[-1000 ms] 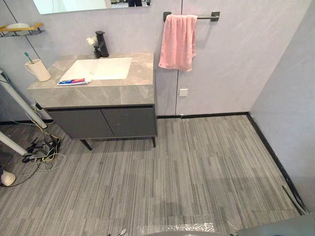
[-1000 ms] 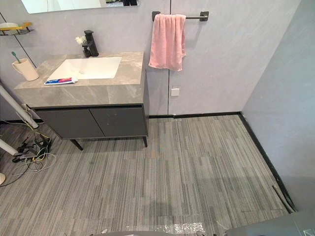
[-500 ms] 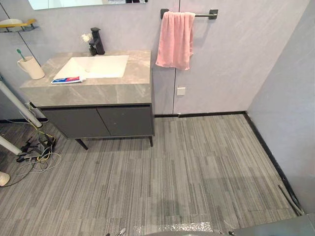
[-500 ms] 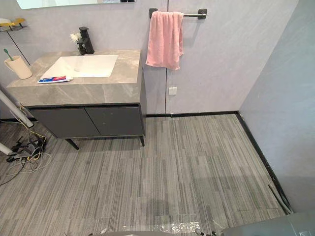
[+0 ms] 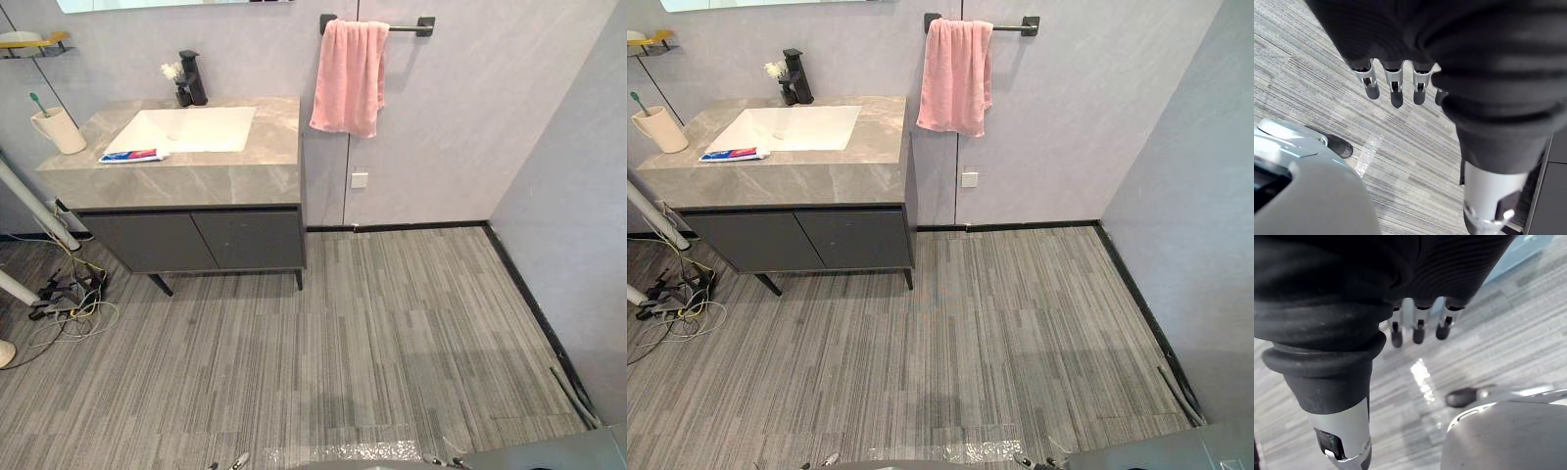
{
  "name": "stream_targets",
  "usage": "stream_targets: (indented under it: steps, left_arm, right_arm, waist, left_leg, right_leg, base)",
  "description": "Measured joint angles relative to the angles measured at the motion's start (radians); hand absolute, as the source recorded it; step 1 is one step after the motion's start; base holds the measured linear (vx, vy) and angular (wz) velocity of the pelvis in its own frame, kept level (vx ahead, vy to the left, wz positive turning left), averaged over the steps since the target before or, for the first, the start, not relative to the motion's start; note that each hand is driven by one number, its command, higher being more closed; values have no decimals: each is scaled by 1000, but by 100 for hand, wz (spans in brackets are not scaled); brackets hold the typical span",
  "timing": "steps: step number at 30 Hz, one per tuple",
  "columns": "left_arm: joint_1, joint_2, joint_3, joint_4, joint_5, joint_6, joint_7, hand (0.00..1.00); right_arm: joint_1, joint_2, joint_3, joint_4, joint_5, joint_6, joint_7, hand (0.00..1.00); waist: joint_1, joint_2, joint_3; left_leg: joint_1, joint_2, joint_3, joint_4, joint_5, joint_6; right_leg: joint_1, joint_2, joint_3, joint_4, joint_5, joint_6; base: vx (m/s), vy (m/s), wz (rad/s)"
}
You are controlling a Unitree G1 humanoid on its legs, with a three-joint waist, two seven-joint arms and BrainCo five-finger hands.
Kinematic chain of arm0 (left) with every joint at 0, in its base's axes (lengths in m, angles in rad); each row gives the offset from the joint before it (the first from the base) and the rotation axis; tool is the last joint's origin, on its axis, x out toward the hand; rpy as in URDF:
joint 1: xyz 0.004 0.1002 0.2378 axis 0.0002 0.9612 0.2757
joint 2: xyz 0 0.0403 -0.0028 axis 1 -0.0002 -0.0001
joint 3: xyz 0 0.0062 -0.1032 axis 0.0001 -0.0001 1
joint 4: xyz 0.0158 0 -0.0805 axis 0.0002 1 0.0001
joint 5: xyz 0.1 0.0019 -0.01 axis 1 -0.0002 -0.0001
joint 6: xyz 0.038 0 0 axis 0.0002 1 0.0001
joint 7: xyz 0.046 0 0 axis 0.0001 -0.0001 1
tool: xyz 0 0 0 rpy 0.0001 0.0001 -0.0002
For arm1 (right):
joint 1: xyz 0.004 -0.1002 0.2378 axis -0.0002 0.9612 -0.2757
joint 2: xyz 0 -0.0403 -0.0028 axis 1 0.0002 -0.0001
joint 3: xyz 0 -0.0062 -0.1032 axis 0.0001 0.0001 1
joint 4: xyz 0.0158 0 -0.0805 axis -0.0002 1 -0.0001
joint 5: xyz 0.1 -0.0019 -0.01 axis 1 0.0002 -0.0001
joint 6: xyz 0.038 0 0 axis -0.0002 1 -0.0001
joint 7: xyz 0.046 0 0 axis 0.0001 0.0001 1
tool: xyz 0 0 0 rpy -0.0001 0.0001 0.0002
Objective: Organize washtable
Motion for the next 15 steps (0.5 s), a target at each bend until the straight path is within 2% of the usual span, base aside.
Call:
stream_targets:
  steps: [15]
  left_arm:
    - [0,1,2,1,-5,1,0,0]
  right_arm:
    - [0,4,-20,-2,10,1,1,0]
  waist:
    - [0,4,-2]
  left_leg:
    - [-1,7,10,2,-1,0]
  right_leg:
    - [-1,8,11,-4,3,-4]
  base:
    - [0,0,-2]
